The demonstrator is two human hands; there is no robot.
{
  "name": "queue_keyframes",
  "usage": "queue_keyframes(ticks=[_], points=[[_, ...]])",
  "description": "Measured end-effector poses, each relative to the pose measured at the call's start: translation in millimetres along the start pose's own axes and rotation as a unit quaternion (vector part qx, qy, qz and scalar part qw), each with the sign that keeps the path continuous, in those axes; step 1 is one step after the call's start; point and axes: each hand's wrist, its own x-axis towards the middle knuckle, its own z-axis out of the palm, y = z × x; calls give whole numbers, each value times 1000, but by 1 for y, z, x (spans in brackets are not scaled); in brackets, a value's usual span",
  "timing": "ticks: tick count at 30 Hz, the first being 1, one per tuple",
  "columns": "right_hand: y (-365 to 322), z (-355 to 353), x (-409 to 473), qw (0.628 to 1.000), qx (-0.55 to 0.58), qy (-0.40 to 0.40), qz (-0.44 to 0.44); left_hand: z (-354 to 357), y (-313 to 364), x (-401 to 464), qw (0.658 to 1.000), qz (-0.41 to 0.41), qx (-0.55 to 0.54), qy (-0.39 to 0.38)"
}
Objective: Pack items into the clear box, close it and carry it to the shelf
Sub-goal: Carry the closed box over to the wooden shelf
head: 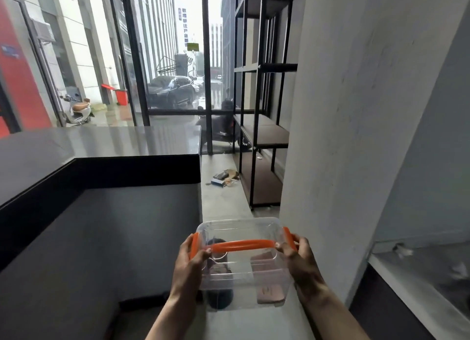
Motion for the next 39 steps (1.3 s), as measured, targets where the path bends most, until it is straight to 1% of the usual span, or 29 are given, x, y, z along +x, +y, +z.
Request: queue_keyframes(ticks=[6,12,16,21,27,33,39], points=[[-15,25,117,999,3,40,16,32,-16,134,1000,2,0,-3],[-60,61,252,998,0,60,10,66,7,288,1000,-5,3,-13],[-88,72,330,998,-5,66,2,93,26,374,1000,-4,4,-17],[-108,77,435,997,-12,70,-11,138,31,473,1000,-2,7,-26],[-108,80,594,999,-12,40,-22,200,17,609,1000,9,11,-2],[-139,86,773,1000,-2,-1,-20,269,27,758,1000,11,6,27],[-167,119,925,999,-4,-38,-32,303,33,900,998,14,3,67]])
